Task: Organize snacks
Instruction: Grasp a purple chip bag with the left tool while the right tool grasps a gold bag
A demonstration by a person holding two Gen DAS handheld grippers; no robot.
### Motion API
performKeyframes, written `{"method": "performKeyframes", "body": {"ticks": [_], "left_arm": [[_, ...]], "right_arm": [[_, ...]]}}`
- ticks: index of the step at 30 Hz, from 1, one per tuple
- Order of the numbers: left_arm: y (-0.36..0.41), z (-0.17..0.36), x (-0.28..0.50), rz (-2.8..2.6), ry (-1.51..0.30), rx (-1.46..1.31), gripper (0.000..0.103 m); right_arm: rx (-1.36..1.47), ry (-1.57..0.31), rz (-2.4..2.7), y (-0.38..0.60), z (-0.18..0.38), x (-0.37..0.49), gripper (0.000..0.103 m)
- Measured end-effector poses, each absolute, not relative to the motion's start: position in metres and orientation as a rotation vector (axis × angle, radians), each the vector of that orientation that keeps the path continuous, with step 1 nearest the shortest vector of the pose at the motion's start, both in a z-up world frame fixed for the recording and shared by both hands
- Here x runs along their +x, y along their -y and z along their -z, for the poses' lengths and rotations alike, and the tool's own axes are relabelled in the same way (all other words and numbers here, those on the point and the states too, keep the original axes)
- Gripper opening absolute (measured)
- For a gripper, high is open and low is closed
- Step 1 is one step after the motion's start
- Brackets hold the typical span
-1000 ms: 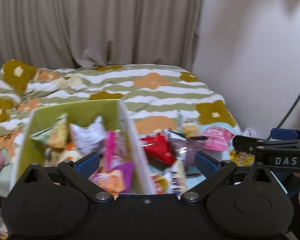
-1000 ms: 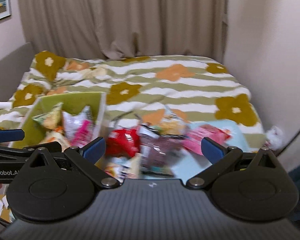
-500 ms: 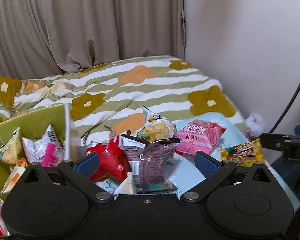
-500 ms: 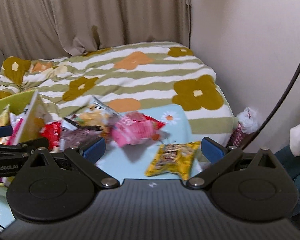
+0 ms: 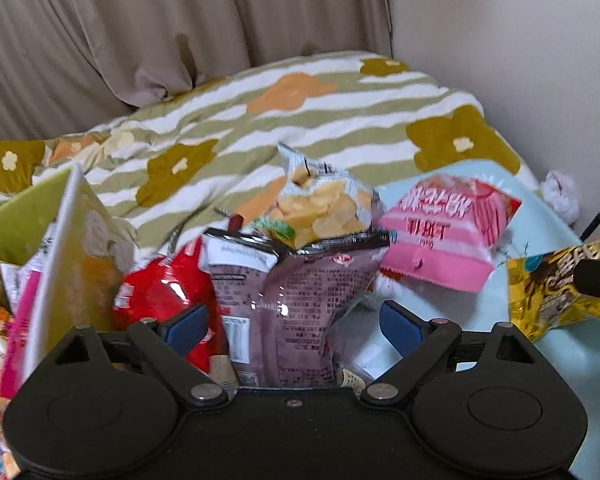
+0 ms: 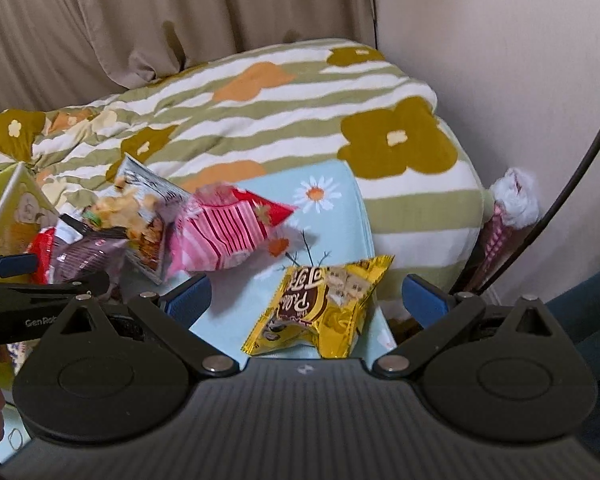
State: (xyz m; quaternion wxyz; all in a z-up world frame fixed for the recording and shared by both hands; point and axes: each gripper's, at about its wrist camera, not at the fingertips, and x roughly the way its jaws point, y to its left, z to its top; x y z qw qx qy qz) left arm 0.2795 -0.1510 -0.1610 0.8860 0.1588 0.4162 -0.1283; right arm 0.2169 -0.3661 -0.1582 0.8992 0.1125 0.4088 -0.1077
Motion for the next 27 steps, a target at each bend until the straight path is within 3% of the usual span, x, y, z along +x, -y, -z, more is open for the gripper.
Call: {"method": "performKeyframes", "body": {"ticks": [4, 7, 11, 27], "left_arm": [[0.154, 0.175, 0.286, 0.273, -0.896, 0.359, 0.087], [0.156, 0.180, 0.287, 0.273, -0.900, 0.382, 0.070], [0.157, 0.182, 0.288, 0.285, -0.909, 0.374, 0.062], [0.151, 0.170, 0.281, 0.300, -0.923, 0.327, 0.058]], "right_arm": [[0.224, -0.870, 0.258, 0.362, 0.171, 0.220, 0.103], [0.222, -0.879, 0.272, 0.361, 0.179, 0.223, 0.103], [0.223, -0.891, 0.289, 0.358, 0.187, 0.226, 0.103], [0.180, -0.892, 0.294, 0.344, 0.193, 0.242, 0.102]]}}
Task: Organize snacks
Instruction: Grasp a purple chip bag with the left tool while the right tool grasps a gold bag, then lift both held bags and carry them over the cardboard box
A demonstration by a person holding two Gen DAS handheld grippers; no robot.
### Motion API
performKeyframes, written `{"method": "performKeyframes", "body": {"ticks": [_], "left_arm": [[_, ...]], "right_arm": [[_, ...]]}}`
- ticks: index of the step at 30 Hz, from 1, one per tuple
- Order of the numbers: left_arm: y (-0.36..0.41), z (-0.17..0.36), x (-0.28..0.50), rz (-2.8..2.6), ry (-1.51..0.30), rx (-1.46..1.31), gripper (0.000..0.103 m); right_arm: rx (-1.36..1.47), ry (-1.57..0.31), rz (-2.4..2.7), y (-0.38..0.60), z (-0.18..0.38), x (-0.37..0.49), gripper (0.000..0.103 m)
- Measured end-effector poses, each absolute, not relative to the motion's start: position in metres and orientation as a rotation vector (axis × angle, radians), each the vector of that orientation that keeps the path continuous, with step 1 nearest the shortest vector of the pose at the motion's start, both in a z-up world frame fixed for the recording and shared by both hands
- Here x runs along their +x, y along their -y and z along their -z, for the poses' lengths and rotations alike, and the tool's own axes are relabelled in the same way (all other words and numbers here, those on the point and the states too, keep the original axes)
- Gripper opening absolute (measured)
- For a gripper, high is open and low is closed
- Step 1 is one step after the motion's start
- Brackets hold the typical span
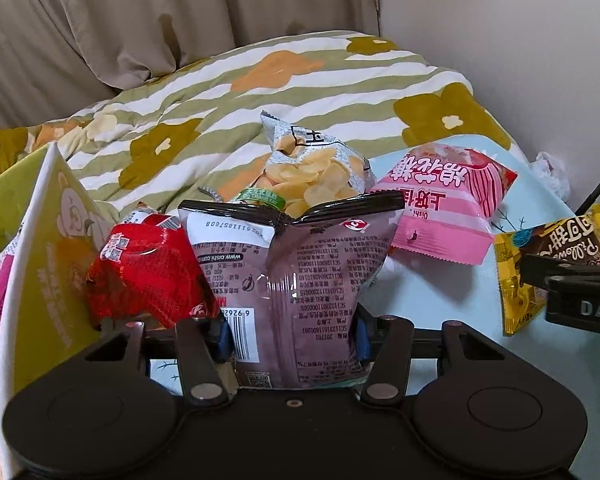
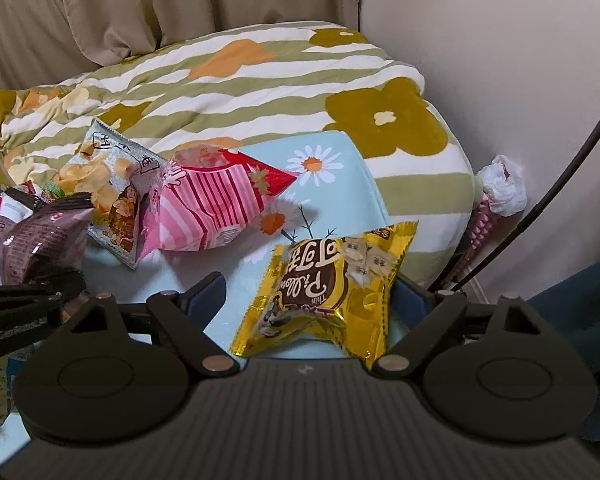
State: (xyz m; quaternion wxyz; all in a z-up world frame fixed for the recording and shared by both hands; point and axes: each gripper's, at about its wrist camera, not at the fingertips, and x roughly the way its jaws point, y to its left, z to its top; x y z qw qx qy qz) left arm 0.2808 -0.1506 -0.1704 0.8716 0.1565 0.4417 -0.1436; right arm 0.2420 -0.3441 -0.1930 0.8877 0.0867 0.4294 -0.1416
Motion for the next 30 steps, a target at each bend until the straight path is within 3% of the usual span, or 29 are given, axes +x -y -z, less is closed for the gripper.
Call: {"method": "performKeyframes", "body": {"ticks": [5, 7, 9, 14, 30], "left_arm": [[0.149, 0.168, 0.280, 0.295, -0.921, 0.310, 0.058], [0.149, 0.167, 0.280, 0.292, -0.921, 0.305, 0.058], [0.149, 0.166, 0.279, 0.289, -0.920, 0.300, 0.058], [0.149, 0.163, 0.274, 0.288, -0.916, 0.286, 0.058], [0.158, 0.103, 0.245, 0.291, -0.811, 0.207, 0.058]], "right_arm": [[0.191, -0.918, 0.286, 0.348, 0.204, 0.252, 0.098], [0.199, -0.930, 0.285, 0.349, 0.208, 0.255, 0.093], [0.215, -0.945, 0.266, 0.351, 0.212, 0.256, 0.076], [0.241, -0.944, 0.245, 0.354, 0.210, 0.251, 0.070], [0.209, -0.860, 0.159, 0.355, 0.151, 0.218, 0.067]]}}
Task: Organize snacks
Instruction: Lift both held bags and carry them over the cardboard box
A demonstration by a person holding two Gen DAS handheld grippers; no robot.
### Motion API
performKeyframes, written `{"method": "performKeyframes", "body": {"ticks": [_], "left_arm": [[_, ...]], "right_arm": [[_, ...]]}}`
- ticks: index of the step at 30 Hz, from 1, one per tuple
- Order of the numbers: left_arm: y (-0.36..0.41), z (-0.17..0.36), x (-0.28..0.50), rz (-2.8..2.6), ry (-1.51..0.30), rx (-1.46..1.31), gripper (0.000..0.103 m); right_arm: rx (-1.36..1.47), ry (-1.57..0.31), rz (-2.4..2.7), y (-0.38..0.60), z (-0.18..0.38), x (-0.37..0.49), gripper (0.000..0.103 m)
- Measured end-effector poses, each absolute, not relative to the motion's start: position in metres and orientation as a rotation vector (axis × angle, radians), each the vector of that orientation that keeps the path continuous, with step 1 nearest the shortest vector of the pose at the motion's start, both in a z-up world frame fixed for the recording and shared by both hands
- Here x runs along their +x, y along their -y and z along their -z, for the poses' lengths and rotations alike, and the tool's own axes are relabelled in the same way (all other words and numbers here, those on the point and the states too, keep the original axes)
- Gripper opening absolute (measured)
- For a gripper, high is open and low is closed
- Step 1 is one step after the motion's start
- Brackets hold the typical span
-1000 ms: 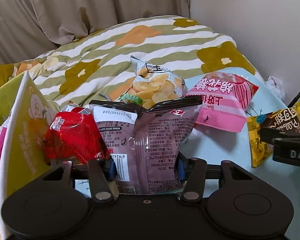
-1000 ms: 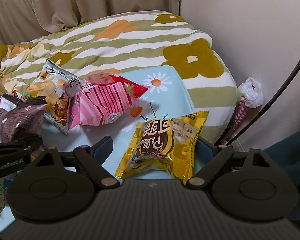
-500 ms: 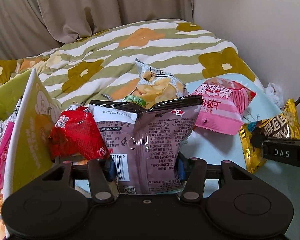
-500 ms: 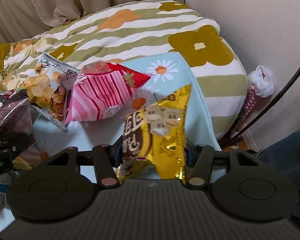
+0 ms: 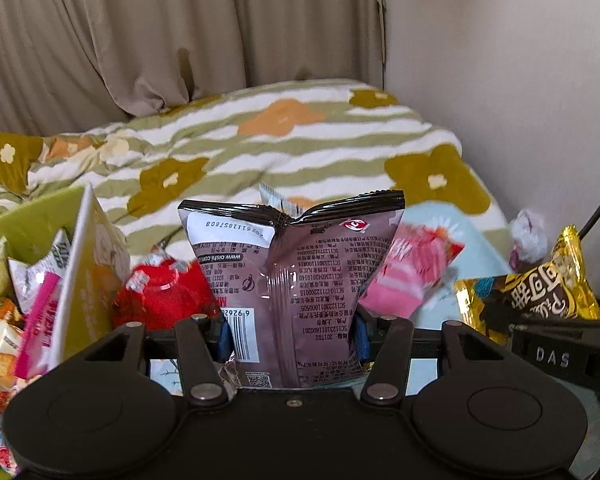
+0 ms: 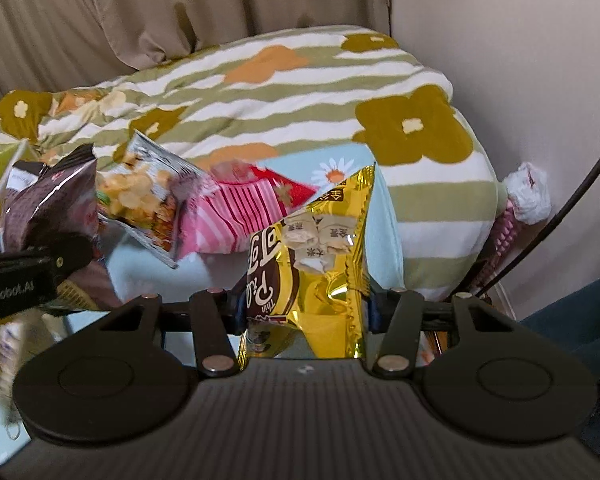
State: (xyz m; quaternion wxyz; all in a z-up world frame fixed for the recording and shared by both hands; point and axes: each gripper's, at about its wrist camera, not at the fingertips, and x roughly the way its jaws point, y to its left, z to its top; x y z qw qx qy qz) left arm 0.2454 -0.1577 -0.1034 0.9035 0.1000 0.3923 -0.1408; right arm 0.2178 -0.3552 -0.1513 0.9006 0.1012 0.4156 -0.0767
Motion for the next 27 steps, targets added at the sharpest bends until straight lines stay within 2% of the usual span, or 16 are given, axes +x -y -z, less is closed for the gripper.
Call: {"method": "performKeyframes", "body": {"ticks": [13, 20, 27], "left_arm": [[0.118, 0.020, 0.213, 0.114, -0.676, 0.110, 0.058], [0.048, -0.007, 0.215, -0.020, -0.671, 0.087, 0.058], [-0.030, -0.012, 0.228, -0.095, -0.692, 0.079, 0.058]], "right_arm": [[0.135, -0.726, -0.086, 0.322, 0.078, 0.226, 0.067], [0.129, -0.690, -0.254, 0.262, 0.050, 0.245, 0.067], [0.112, -0.669, -0.347, 0.180, 0.032, 0.264, 0.067]]}}
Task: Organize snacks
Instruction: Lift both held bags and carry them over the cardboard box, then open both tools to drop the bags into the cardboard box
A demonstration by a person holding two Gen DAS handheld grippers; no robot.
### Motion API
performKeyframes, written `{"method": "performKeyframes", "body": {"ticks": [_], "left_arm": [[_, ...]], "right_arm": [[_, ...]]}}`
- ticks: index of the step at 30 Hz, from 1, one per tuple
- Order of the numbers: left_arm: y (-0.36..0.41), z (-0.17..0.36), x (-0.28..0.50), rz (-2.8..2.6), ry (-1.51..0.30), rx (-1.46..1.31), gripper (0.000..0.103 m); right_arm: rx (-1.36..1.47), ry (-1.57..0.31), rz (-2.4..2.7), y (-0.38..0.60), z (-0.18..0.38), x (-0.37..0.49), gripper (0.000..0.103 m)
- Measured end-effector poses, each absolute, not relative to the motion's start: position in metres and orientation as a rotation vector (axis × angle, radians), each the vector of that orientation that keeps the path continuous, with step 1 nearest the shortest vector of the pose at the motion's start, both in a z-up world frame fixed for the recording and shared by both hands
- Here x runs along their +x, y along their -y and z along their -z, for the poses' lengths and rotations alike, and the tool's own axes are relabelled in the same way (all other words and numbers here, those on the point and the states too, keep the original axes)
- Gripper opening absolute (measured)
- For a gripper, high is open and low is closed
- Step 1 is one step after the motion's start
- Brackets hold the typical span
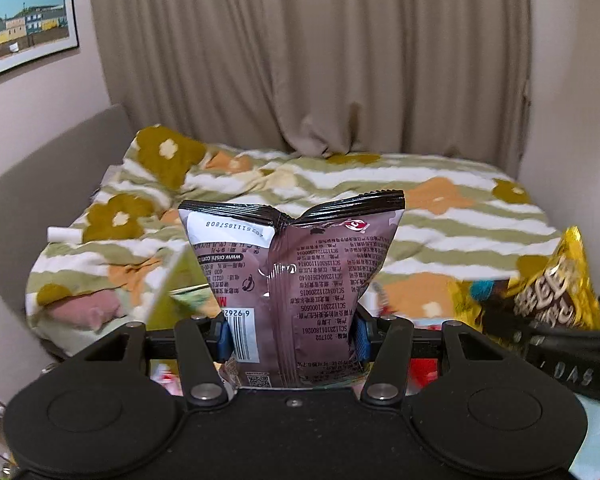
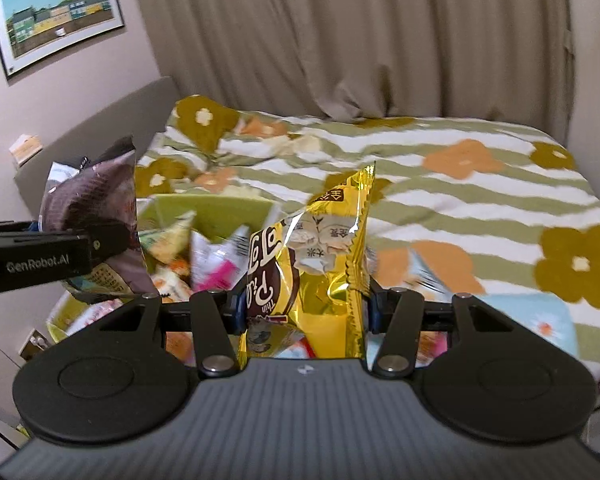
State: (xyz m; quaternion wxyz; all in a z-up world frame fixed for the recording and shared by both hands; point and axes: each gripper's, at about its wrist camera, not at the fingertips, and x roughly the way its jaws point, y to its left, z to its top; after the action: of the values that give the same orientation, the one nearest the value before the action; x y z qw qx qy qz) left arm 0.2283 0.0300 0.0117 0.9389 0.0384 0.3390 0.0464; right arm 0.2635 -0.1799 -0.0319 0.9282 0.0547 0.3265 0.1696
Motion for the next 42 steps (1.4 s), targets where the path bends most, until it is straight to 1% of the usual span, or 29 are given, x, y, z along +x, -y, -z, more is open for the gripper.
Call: {"method": "performKeyframes", "body": {"ticks": [8, 13, 14, 15, 16, 17, 18, 26, 39, 42], "left_arm": [[-0.110, 0.012, 0.269, -0.101, -0.808, 0.073, 0.058], [-0.141, 0.039, 0.298, -0.042, -0.885, 0.063, 0.058], [-0.144, 0.044, 0.301, -0.030, -0.900, 0.055, 0.060], [-0.148, 0.049, 0.306, -0.017, -0.915, 0.044, 0.074], [-0.152, 0.054, 0.310, -0.001, -0.931, 0.035, 0.084], [-0.155, 0.057, 0.312, 0.017, -0.938, 0.030, 0.099], [-0.156, 0.059, 0.311, 0.027, -0.932, 0.034, 0.102], [-0.159, 0.068, 0.301, 0.069, -0.946, 0.063, 0.102], [-0.162, 0.060, 0.293, 0.011, -0.940, 0.065, 0.102], [-0.162, 0.062, 0.295, -0.001, -0.946, 0.063, 0.102]], "right_arm": [[0.120, -0.679, -0.352, 0.093, 0.030, 0.299, 0.067], [0.114, -0.700, -0.314, 0.052, 0.038, 0.314, 0.067], [0.116, -0.706, -0.303, 0.046, 0.040, 0.317, 0.067], [0.119, -0.711, -0.292, 0.042, 0.042, 0.319, 0.067], [0.122, -0.716, -0.281, 0.038, 0.045, 0.321, 0.067], [0.125, -0.723, -0.268, 0.032, 0.047, 0.323, 0.067], [0.128, -0.729, -0.256, 0.028, 0.049, 0.324, 0.067], [0.098, -0.772, -0.215, 0.019, 0.056, 0.328, 0.067], [0.078, -0.815, -0.306, 0.003, 0.059, 0.356, 0.068], [0.083, -0.834, -0.325, -0.001, 0.065, 0.365, 0.073]]}}
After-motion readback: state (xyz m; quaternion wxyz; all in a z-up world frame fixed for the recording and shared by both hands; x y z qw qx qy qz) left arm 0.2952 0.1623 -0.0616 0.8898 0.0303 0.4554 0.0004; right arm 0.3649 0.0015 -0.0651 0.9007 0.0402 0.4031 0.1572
